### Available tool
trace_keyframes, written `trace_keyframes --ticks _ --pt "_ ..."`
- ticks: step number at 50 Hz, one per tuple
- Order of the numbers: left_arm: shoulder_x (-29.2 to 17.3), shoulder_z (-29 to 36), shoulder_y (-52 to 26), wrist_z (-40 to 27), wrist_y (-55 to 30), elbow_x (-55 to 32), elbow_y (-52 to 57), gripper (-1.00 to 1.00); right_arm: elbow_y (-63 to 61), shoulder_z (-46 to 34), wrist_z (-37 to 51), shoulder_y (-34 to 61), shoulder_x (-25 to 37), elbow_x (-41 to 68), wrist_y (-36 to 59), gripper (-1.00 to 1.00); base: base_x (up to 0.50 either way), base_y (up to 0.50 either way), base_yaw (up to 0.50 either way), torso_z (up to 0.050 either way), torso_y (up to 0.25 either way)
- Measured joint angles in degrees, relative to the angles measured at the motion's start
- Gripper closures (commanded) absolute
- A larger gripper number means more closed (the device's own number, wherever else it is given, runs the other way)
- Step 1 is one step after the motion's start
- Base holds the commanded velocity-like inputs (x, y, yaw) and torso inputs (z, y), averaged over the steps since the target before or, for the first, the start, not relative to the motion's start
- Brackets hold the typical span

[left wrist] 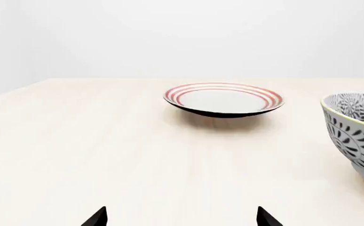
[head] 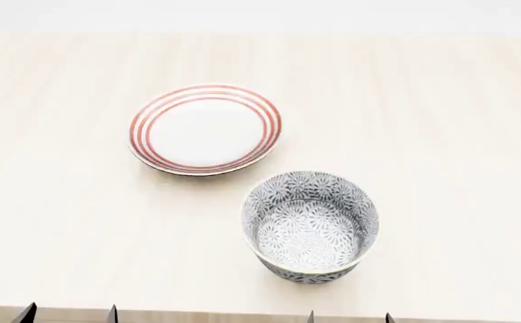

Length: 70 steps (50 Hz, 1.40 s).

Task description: Put the bowl on the plate.

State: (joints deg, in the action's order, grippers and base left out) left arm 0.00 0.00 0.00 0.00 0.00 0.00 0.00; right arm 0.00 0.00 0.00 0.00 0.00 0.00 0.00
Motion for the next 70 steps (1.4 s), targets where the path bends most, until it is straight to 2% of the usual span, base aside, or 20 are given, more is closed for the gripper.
trace_keyframes --ticks 28,50,55,63,70 --pt "-3.2 3.7 -0.4 -4.3 -0.9 -2.6 -0.2 -1.00 0.2 -3.9 3.6 0.0 3.2 3.5 -0.3 -1.00 0.00 0.00 0.00 0.000 0.000" --pt "-3.7 4.6 -0.3 -5.8 -3.6 -1.8 0.8 -1.00 -0.5 -4.3 4.5 -0.1 3.7 4.0 -0.6 -1.00 0.00 0.00 0.00 0.000 0.000" --pt "-4.3 4.4 -0.3 -6.6 -3.3 -2.5 4.2 -1.00 -2.7 -4.0 5.8 0.3 4.1 4.0 -3.6 -1.00 0.00 0.00 0.00 0.000 0.000" --pt "-5.5 1.6 -1.0 -9.6 -0.4 -2.6 15.6 -1.00 -9.8 -1.6 9.0 1.8 4.4 5.2 -12.0 -1.00 0.01 0.00 0.00 0.000 0.000" --pt "-6.1 -1.4 -1.5 -12.8 2.3 -2.4 24.2 -1.00 -14.9 0.1 11.3 2.6 4.7 7.1 -17.9 -1.00 0.41 -0.06 0.00 0.000 0.000"
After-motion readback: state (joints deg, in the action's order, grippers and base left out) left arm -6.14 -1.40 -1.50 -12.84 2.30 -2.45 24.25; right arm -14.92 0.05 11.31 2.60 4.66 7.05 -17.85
